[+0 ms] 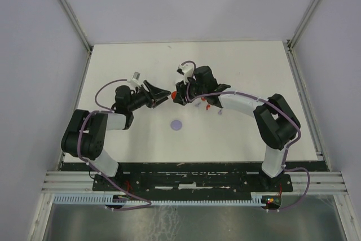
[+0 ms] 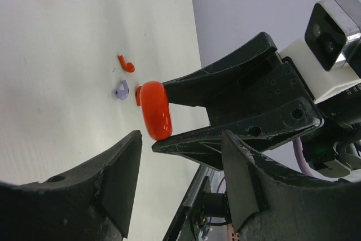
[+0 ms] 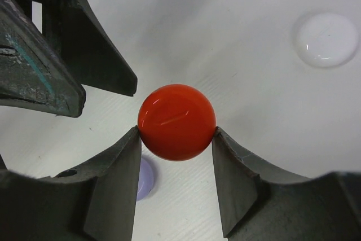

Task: Insert the wireless bluetooth earbuds into the charging case
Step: Pick up the charging case at the center of the board.

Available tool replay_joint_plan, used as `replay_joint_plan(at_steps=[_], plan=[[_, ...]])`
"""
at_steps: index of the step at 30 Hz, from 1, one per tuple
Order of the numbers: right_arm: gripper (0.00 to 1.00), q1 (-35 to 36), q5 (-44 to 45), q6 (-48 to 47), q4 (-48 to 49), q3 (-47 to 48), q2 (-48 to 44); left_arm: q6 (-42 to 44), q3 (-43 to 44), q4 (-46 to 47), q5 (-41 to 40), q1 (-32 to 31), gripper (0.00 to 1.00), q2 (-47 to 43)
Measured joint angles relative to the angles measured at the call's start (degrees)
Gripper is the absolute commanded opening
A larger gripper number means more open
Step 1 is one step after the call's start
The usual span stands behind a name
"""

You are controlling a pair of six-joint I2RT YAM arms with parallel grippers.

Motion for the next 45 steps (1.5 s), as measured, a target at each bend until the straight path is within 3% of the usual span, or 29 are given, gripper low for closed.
replay_joint_plan(at_steps=[21,40,45], plan=[[0.39,0.00,-3.13,0.37,0.04,-0.63,-2.14,0.04,2.91,-0.79,-0.26,-2.75,0.57,2.56],[0.39,0.00,-3.61,0.35,0.02,-0.63,-2.27,0.04,3.48,-1.09,-1.11,-3.52,0.36,3.04],[0.43,-0.02,-3.56,0.33,-0.15,-0.63,-2.34,0.04,3.52,-1.09,-1.40,-3.72,0.25,3.19]])
